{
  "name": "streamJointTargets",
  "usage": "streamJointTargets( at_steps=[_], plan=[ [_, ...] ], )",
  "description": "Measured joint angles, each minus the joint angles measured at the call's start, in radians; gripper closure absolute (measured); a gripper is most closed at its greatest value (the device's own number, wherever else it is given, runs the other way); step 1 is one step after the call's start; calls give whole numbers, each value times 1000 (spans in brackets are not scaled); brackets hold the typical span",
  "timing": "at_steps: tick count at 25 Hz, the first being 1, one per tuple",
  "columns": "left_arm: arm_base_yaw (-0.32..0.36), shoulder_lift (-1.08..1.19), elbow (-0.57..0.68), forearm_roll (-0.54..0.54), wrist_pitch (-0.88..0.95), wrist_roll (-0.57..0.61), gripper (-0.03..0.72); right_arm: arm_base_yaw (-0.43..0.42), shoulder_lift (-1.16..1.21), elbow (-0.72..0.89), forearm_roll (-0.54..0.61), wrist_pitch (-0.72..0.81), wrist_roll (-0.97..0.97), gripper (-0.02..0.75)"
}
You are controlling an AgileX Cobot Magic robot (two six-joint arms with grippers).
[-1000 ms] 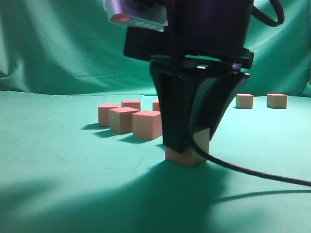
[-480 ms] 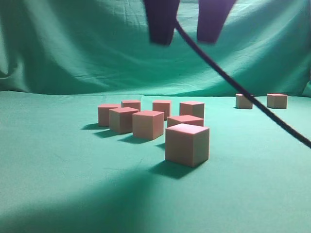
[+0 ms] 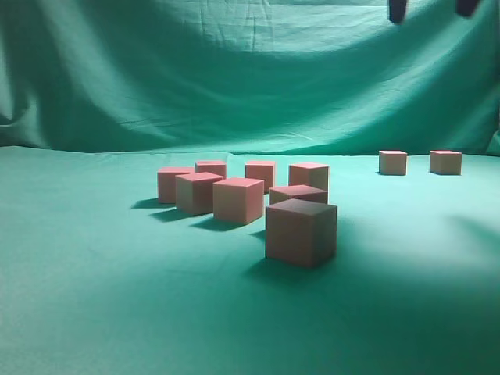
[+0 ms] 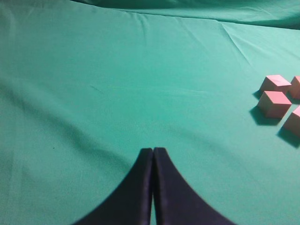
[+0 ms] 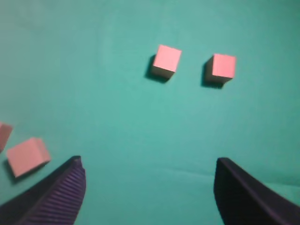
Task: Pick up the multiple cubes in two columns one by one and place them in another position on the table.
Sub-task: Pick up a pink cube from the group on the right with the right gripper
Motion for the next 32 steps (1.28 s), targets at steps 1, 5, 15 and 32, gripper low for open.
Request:
streamJointTargets(
  at_steps=[1, 5, 15, 32],
  plan=[
    [0, 0, 0, 0, 0, 0, 688, -42, 35, -20, 45, -2, -2, 181],
    [0, 0, 0, 0, 0, 0, 688, -164, 197, -139, 191, -2, -75, 181],
    [0, 0, 0, 0, 0, 0, 688, -179, 540, -464, 272, -24, -191, 181],
    [0, 0, 0, 0, 0, 0, 688, -179, 664, -507, 225, -134, -209, 237]
  ],
)
